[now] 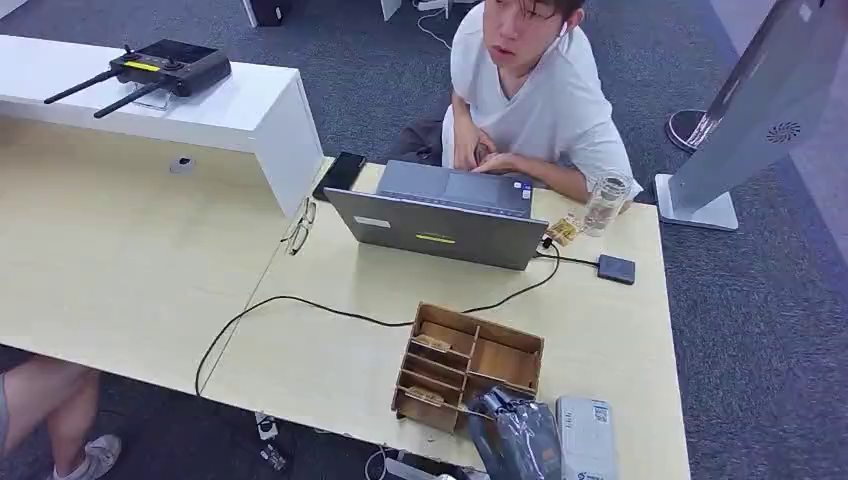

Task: Pass the card to the sensor for recognition and then transmit it.

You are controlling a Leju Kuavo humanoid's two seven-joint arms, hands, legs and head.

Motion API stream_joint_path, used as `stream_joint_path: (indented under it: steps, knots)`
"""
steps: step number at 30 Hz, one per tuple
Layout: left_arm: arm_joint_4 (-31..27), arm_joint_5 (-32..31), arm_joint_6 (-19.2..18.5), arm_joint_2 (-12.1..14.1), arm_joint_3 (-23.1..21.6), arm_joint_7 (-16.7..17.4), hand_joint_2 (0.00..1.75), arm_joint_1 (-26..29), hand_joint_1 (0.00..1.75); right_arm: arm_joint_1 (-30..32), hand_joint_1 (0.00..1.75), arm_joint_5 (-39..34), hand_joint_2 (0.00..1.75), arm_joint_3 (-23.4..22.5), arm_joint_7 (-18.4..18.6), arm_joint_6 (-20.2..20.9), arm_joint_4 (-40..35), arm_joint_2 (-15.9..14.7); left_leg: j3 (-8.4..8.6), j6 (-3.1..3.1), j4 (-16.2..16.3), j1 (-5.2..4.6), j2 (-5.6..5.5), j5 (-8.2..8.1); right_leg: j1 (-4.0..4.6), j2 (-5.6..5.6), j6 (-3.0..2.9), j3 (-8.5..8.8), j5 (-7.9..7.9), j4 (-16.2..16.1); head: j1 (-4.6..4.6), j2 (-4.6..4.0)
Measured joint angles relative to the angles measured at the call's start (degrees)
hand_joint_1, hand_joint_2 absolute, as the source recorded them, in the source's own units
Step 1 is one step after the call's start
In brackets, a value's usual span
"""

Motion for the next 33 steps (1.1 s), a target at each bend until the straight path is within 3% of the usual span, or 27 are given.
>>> stream_joint_path:
  steps: [19, 33]
  knots:
    - [0.0, 0.3, 0.2, 0.0, 0.0, -0.4, 0.00, 0.0, 0.00, 5.3, 1.75, 1.6, 1.75, -7.7, -9.9, 0.0, -16.5, 1.7, 0.00, 0.00, 0.0, 0.00, 0.00, 0.00, 0.00, 0.00, 0.00, 0.00, 0.00, 0.0, -0.02, 0.00]
    - [0.0, -0.1, 0.2, 0.0, 0.0, -0.8, 0.00, 0.0, 0.00, 5.4, 1.75, 1.2, 1.75, -9.7, -11.3, 0.0, -20.3, 3.1, 0.00, 0.00, 0.0, 0.00, 0.00, 0.00, 0.00, 0.00, 0.00, 0.00, 0.00, 0.0, 0.00, 0.00]
